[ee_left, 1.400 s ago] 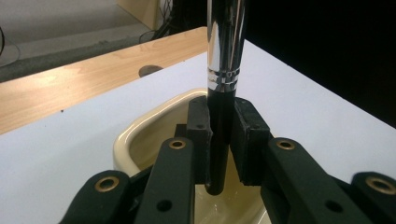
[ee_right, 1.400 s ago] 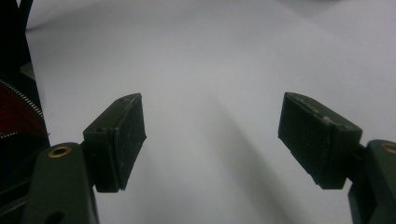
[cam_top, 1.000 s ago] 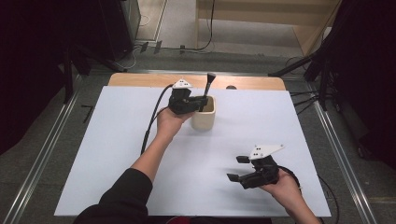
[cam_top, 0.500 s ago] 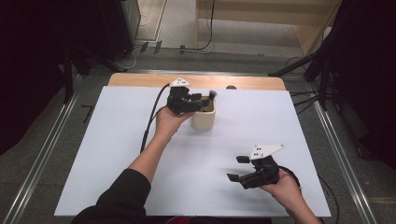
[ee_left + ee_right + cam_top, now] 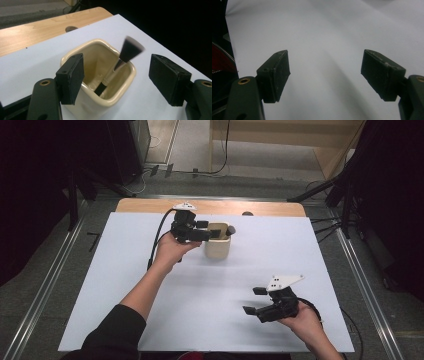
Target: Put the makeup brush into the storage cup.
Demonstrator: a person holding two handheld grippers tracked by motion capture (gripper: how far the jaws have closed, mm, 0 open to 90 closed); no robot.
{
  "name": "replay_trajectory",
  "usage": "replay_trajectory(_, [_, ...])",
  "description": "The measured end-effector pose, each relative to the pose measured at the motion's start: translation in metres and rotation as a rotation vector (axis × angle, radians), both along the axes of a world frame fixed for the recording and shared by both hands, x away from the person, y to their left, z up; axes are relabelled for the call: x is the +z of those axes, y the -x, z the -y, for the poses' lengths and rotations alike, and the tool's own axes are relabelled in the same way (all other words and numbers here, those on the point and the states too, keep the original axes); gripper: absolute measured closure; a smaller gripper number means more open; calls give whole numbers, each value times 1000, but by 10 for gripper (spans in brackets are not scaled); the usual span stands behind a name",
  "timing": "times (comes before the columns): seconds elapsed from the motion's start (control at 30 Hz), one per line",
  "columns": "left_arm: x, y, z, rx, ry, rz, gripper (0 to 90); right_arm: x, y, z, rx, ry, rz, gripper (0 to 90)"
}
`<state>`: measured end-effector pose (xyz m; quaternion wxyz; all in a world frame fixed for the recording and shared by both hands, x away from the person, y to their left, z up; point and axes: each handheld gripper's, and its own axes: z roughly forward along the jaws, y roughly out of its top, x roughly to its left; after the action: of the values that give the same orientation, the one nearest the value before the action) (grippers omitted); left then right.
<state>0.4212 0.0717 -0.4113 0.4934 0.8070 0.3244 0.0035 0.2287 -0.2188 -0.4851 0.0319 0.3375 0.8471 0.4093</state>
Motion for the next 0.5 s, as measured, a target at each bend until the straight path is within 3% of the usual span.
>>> replay_trajectory(0.17, [5, 6, -2, -28, -26, -21, 295, 0, 0, 0, -2, 0, -1, 242])
replay_trajectory(0.23, [8, 9, -3, -40, -31, -12, 295, 0, 0, 1, -3, 0, -3, 242])
replay_trajectory(0.37, [13, 15, -6, -79, -41, -40, 293, -1, 0, 0, -2, 1, -2, 241])
replay_trajectory(0.5, [16, 20, -6, -106, -81, -59, 289, -1, -1, 0, -2, 1, -2, 242])
